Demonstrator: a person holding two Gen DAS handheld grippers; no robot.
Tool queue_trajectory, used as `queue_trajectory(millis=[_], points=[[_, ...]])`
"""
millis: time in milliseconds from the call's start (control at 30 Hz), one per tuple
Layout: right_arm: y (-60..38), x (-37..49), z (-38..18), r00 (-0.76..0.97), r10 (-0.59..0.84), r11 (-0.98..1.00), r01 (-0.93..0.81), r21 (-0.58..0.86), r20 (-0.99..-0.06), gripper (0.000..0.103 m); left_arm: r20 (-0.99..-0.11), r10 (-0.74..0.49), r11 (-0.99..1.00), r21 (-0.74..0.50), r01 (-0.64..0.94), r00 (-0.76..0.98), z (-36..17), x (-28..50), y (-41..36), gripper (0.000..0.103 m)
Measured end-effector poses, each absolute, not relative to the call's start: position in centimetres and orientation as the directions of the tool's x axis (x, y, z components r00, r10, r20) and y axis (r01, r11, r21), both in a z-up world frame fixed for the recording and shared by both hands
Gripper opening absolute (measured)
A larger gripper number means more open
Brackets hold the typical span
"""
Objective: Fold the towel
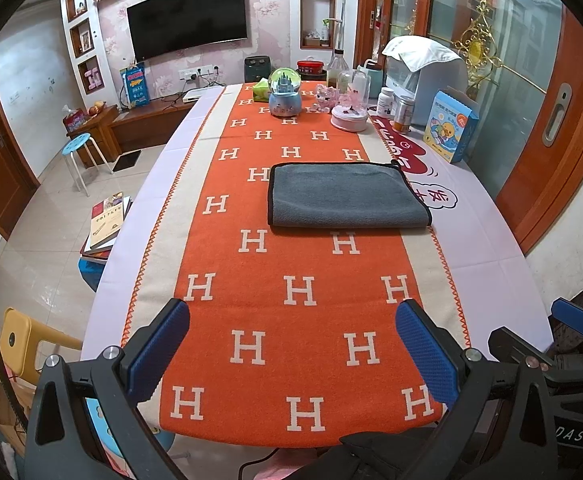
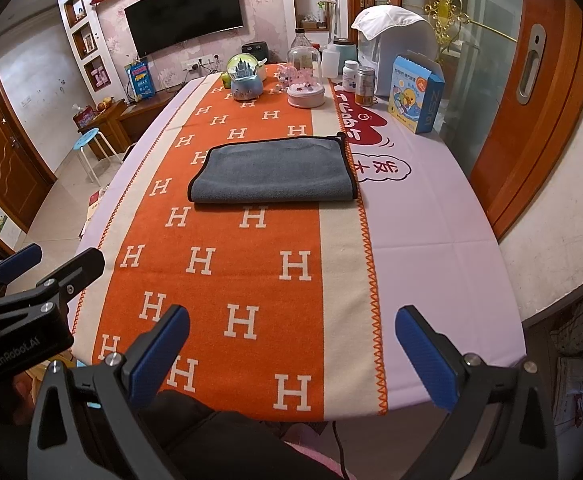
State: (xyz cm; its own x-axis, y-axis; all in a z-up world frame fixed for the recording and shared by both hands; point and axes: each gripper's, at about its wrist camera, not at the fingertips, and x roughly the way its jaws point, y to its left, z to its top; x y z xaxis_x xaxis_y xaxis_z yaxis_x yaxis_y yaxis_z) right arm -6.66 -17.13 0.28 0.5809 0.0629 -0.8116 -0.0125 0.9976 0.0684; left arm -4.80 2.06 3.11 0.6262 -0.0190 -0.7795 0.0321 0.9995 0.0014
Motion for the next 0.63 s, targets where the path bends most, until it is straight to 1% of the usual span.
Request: queue_trajectory(millis=[633], points=[[-17.22, -6.37, 0.48, 0.577, 0.064, 0.997, -0.011, 0.07, -0.814, 0.103, -0.78, -0.018, 0.999, 0.002, 0.032, 0.626, 3.12, -4.79, 1.99, 0.102]])
